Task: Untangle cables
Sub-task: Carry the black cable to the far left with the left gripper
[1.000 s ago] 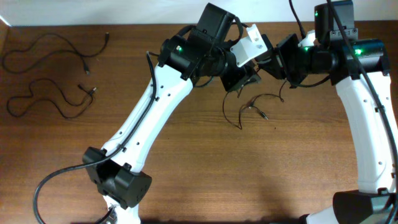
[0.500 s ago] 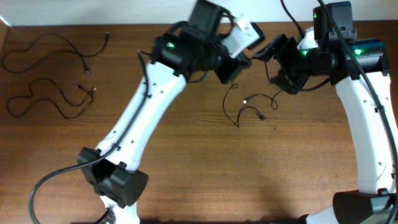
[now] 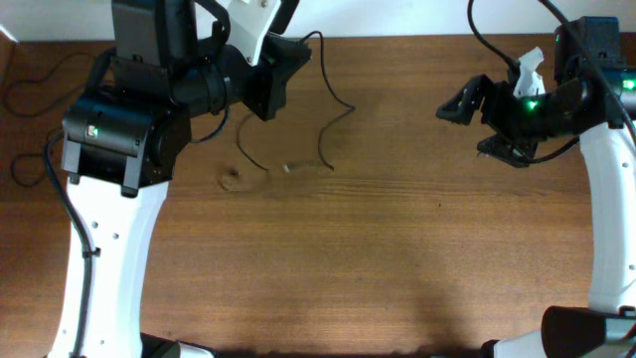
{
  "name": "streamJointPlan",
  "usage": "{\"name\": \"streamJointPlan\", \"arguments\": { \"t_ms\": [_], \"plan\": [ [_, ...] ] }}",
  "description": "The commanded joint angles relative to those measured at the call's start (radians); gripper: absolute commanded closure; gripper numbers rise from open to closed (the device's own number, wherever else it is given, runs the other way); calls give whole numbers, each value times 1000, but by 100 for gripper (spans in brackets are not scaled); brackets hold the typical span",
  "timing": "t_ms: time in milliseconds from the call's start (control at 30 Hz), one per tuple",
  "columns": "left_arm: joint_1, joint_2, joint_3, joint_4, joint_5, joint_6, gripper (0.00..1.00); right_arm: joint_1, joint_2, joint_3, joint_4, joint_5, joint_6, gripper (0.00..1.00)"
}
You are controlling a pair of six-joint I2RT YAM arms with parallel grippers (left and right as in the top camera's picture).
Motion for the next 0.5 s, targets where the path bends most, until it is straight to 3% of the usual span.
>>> {"name": "streamJointPlan", "arguments": {
  "t_ms": [0,167,267,467],
  "plan": [
    [9,0,9,-16,-91,-115,100,4,-26,16,-17,55,-23,1],
    [104,-1,9,-103,-107,-238,100,4,-25,14,-30,85,-23,1],
    [250,0,9,-202,-250,-395,100,4,-23,14,-30,86,-23,1],
    [460,0,7,-389,-274,-353,100,4,-22,14,-22,108,-23,1]
  ]
}}
